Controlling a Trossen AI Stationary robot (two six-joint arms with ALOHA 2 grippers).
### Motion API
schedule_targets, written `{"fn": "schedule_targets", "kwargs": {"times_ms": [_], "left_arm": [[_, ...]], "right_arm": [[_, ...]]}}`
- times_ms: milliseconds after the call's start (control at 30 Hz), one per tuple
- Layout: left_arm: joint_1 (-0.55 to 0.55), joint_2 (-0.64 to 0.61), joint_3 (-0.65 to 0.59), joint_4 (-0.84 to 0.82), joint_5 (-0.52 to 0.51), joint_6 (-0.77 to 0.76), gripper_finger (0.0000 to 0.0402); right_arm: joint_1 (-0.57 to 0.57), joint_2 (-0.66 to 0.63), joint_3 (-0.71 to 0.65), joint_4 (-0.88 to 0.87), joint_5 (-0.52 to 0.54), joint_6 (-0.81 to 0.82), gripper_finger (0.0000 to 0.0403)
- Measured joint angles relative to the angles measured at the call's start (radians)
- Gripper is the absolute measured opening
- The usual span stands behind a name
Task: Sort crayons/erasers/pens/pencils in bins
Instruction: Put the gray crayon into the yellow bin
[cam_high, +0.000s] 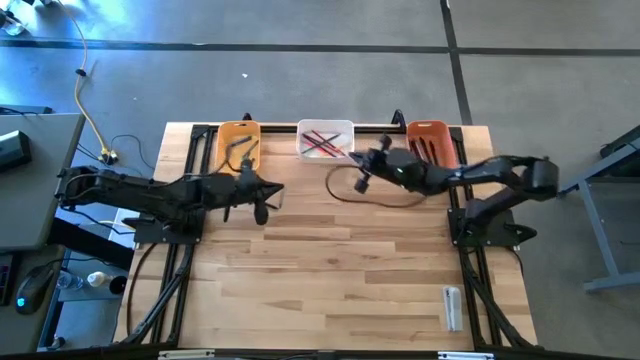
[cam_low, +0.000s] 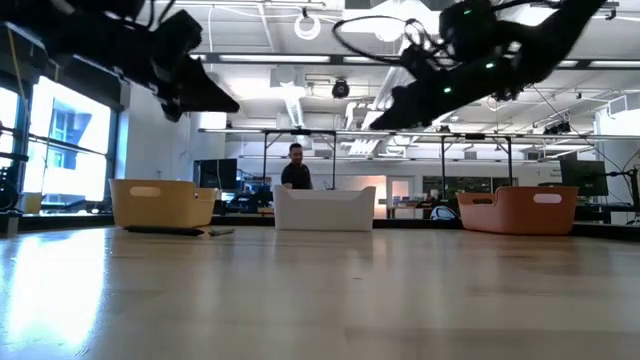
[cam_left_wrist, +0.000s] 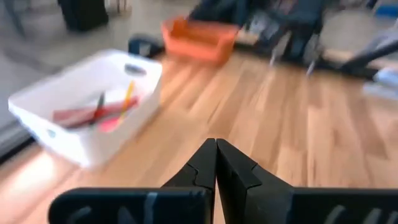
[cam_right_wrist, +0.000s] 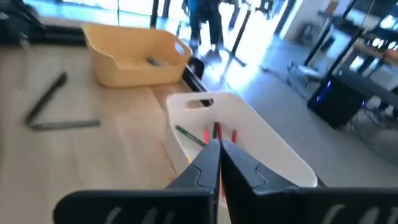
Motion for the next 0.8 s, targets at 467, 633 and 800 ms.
{"fn": "schedule_targets", "kwargs": {"times_ms": [467, 633, 800], "left_arm": [[0.091, 0.389, 0.357, -0.588, 0.078, -0.303, 0.0015], [0.139, 0.522, 0.417, -0.604, 0.104, -0.309, 0.0058], [0.156, 0.606, 0.471, -0.663, 0.083, -0.313, 0.0104]], "right_arm": [[0.160, -0.370, -0.181, 0.036, 0.069, -0.012, 0.0000], [0.185, -0.374, -0.182, 0.030, 0.068, -0.024, 0.0000], [0.189, -0.374, -0.182, 0.029, 0.069, -0.026, 0.0000]]}}
